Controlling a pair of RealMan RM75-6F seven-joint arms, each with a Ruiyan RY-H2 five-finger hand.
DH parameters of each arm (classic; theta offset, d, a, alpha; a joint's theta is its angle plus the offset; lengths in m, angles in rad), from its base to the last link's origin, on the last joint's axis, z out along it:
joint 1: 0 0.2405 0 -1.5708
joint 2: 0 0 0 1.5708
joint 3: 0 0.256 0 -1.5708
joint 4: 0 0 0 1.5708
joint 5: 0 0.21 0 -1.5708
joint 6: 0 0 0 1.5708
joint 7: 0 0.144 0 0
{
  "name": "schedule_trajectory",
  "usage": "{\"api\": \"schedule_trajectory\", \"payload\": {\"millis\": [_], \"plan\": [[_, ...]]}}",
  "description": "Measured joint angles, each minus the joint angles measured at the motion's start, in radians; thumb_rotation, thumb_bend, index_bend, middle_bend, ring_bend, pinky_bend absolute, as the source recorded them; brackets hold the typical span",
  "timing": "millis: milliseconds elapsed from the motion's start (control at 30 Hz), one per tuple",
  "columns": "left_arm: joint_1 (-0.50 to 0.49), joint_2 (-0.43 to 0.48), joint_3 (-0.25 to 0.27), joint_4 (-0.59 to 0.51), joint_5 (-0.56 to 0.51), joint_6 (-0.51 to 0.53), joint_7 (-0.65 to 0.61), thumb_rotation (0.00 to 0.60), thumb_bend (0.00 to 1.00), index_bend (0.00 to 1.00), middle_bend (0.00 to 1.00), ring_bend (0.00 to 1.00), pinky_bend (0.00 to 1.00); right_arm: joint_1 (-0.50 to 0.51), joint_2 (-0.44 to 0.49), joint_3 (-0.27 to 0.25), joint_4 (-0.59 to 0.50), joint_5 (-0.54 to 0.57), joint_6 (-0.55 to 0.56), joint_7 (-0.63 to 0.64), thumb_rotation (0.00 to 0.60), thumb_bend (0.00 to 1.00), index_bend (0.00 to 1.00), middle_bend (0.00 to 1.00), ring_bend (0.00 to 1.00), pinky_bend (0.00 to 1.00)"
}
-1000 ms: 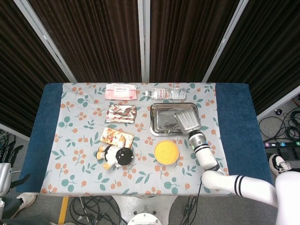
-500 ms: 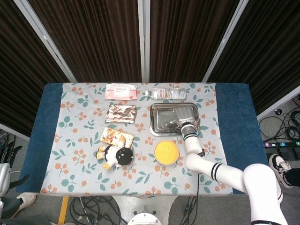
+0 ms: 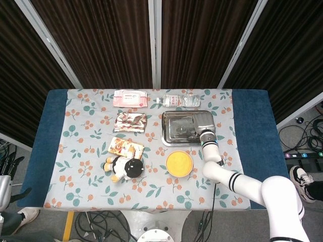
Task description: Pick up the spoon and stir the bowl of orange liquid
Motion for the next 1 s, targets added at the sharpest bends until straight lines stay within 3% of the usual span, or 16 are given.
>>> {"api": "schedule_trajectory", "payload": {"millis": [133,233,467,533,600,733,867,1000], "plan": [[-0.002,0.002,-0.003,0.003,0.001,0.002,-0.006,0.6,0.06,0.21,0.14,0.12,0.13,-0.036,0.084,0.008,-0.099,-0.047,0.012,0.058,0.6,0.03,0.42,0.99,0.99,1.0],[-0.004,0.002,-0.007,0.007,-0.005,-0.002,-0.011,0.6,0.06,0.21,0.14,0.12,0.13,-0.088,0.172,0.007,-0.221,-0.111,0.037,0.118,0.6,0.12,0.44,0.92,0.9,0.94],[-0.017,0.002,-0.01,0.006,-0.005,-0.016,-0.008,0.6,0.06,0.21,0.14,0.12,0.13,-0.312,0.439,-0.029,-0.565,-0.392,0.139,0.373,0.6,0.17,0.42,0.51,0.46,0.55],[-0.022,0.004,-0.012,0.002,-0.005,-0.021,-0.003,0.6,0.06,0.21,0.14,0.12,0.13,-0.369,0.494,-0.046,-0.604,-0.481,0.15,0.468,0.6,0.17,0.31,0.32,0.24,0.34],[-0.026,0.005,-0.014,-0.004,-0.006,-0.024,0.005,0.6,0.06,0.21,0.14,0.12,0.13,-0.435,0.552,-0.07,-0.631,-0.598,0.162,0.582,0.6,0.17,0.21,0.19,0.11,0.23],[-0.033,0.005,-0.015,-0.018,-0.008,-0.032,0.023,0.6,0.06,0.21,0.14,0.12,0.13,-0.561,0.62,-0.127,-0.646,-0.84,0.235,0.758,0.6,0.18,0.18,0.14,0.05,0.17],[-0.037,0.006,-0.015,-0.033,-0.01,-0.034,0.042,0.6,0.06,0.21,0.14,0.12,0.13,-0.702,0.643,-0.199,-0.627,-1.078,0.413,0.897,0.6,0.19,0.18,0.15,0.05,0.16],[-0.039,0.006,-0.015,-0.042,-0.011,-0.034,0.055,0.6,0.06,0.21,0.14,0.12,0.13,-0.836,0.645,-0.263,-0.604,-1.195,0.593,0.993,0.6,0.19,0.18,0.16,0.05,0.16]]}}
